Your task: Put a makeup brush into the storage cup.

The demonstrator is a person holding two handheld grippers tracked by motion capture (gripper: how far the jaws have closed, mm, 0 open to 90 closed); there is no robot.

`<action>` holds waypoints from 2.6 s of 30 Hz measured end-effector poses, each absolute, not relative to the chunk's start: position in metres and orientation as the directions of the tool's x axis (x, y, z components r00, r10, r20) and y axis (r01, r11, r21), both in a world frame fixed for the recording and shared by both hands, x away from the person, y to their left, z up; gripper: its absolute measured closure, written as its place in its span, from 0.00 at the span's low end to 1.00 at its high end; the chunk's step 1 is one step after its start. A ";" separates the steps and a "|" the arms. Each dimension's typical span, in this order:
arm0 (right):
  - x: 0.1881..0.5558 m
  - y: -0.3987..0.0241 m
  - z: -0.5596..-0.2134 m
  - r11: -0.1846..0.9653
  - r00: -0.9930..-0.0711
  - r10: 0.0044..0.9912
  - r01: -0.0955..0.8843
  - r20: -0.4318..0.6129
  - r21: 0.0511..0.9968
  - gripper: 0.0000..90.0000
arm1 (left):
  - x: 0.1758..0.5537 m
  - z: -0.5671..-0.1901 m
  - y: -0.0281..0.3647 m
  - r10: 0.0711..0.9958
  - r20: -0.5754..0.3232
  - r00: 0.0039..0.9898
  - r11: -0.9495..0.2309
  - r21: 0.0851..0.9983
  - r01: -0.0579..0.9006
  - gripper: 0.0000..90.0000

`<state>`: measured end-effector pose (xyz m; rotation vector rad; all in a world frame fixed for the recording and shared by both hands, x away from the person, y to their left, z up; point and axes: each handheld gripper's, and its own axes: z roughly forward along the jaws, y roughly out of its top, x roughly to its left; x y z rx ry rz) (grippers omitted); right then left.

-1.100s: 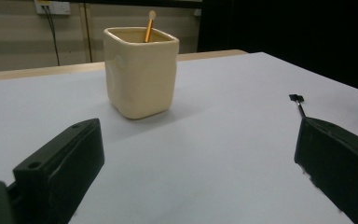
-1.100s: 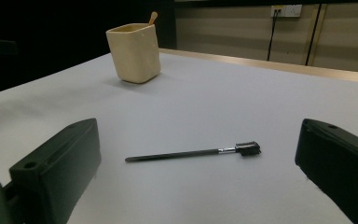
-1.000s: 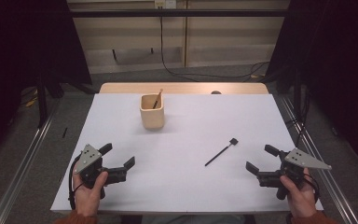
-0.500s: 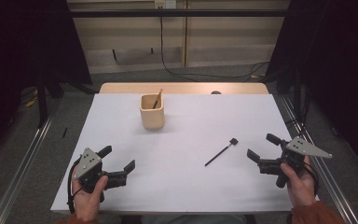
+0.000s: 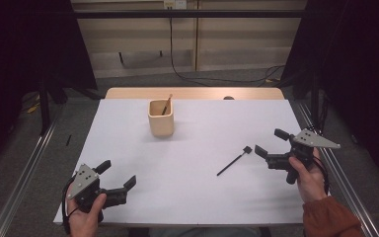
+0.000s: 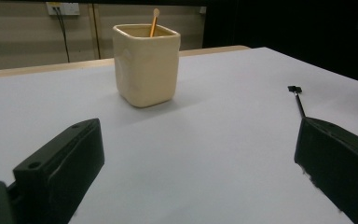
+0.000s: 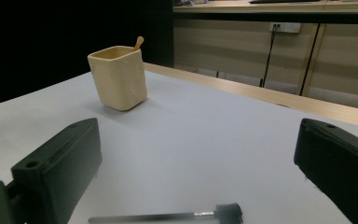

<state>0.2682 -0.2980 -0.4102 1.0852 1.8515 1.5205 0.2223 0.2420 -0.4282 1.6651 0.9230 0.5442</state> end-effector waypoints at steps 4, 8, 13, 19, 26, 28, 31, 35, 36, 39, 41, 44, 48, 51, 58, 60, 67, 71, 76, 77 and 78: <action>0.281 -0.293 -0.407 0.063 -0.564 0.820 0.262 0.100 0.963 0.00 | 0.222 -0.428 0.245 0.802 -0.100 0.589 -0.091 0.954 0.285 0.02; 0.292 -0.292 -0.403 0.050 -0.569 0.816 0.248 0.104 0.967 0.00 | 0.222 -0.428 0.246 0.799 -0.101 0.593 -0.087 0.956 0.281 0.02; 0.308 -0.292 -0.403 0.056 -0.560 0.822 0.255 0.101 0.965 0.00 | 0.222 -0.430 0.245 0.800 -0.106 0.590 -0.084 0.955 0.285 0.02; 0.320 -0.286 -0.398 0.048 -0.569 0.811 0.292 0.133 0.955 0.00 | 0.223 -0.431 0.242 0.784 -0.110 0.611 -0.094 0.952 0.292 0.02; 0.330 -0.284 -0.394 0.105 -0.582 0.802 0.355 0.132 0.929 0.01 | 0.221 -0.430 0.242 0.779 -0.098 0.619 -0.102 0.955 0.279 0.02; 0.332 -0.285 -0.392 0.135 -0.586 0.801 0.373 0.121 0.918 0.01 | 0.221 -0.430 0.242 0.780 -0.094 0.618 -0.106 0.954 0.279 0.02; 0.336 -0.286 -0.389 0.169 -0.596 0.794 0.405 0.119 0.899 0.01 | 0.221 -0.430 0.242 0.779 -0.095 0.620 -0.107 0.954 0.281 0.02; 0.342 -0.289 -0.388 0.188 -0.577 0.802 0.488 0.154 0.852 0.01 | 0.221 -0.429 0.242 0.780 -0.087 0.620 -0.115 0.954 0.278 0.02; 0.344 -0.289 -0.389 0.203 -0.571 0.808 0.504 0.148 0.839 0.01 | 0.221 -0.429 0.243 0.778 -0.086 0.622 -0.116 0.954 0.278 0.02; 0.347 -0.289 -0.390 0.260 -0.570 0.810 0.557 0.135 0.789 0.01 | 0.221 -0.429 0.243 0.778 -0.092 0.622 -0.112 0.953 0.280 0.02; 0.348 -0.289 -0.390 0.291 -0.580 0.804 0.573 0.128 0.766 0.01 | 0.221 -0.430 0.243 0.778 -0.095 0.621 -0.108 0.953 0.282 0.02; 0.351 -0.287 -0.391 0.353 -0.606 0.785 0.612 0.132 0.708 0.02 | 0.222 -0.430 0.244 0.777 -0.087 0.624 -0.115 0.954 0.277 0.02; 0.355 -0.284 -0.389 0.424 -0.650 0.738 0.656 0.182 0.625 0.02 | 0.222 -0.430 0.244 0.778 -0.089 0.622 -0.113 0.954 0.278 0.02; 0.357 -0.282 -0.388 0.469 -0.664 0.727 0.666 0.176 0.580 0.03 | 0.222 -0.430 0.244 0.777 -0.091 0.623 -0.112 0.953 0.280 0.02; 0.361 -0.276 -0.397 0.576 -0.691 0.689 0.706 0.219 0.412 0.03 | 0.222 -0.430 0.244 0.776 -0.094 0.624 -0.111 0.953 0.282 0.02; 0.361 -0.275 -0.401 0.604 -0.700 0.672 0.706 0.242 0.370 0.04 | 0.222 -0.430 0.244 0.777 -0.094 0.622 -0.113 0.952 0.285 0.02; 0.362 -0.270 -0.412 0.665 -0.707 0.657 0.707 0.263 0.239 0.04 | 0.222 -0.430 0.244 0.776 -0.094 0.623 -0.115 0.951 0.286 0.02; 0.363 -0.270 -0.417 0.687 -0.710 0.643 0.700 0.287 0.196 0.04 | 0.222 -0.430 0.244 0.776 -0.092 0.624 -0.117 0.951 0.286 0.02; 0.366 -0.271 -0.418 0.703 -0.721 0.625 0.687 0.299 0.184 0.06 | 0.223 -0.431 0.244 0.774 -0.093 0.626 -0.116 0.951 0.285 0.02; 0.366 -0.271 -0.418 0.709 -0.727 0.619 0.680 0.297 0.187 0.07 | 0.223 -0.431 0.244 0.774 -0.094 0.626 -0.116 0.951 0.286 0.02; 0.366 -0.270 -0.418 0.717 -0.735 0.611 0.671 0.295 0.186 0.07 | 0.223 -0.431 0.244 0.771 -0.094 0.630 -0.118 0.951 0.286 0.02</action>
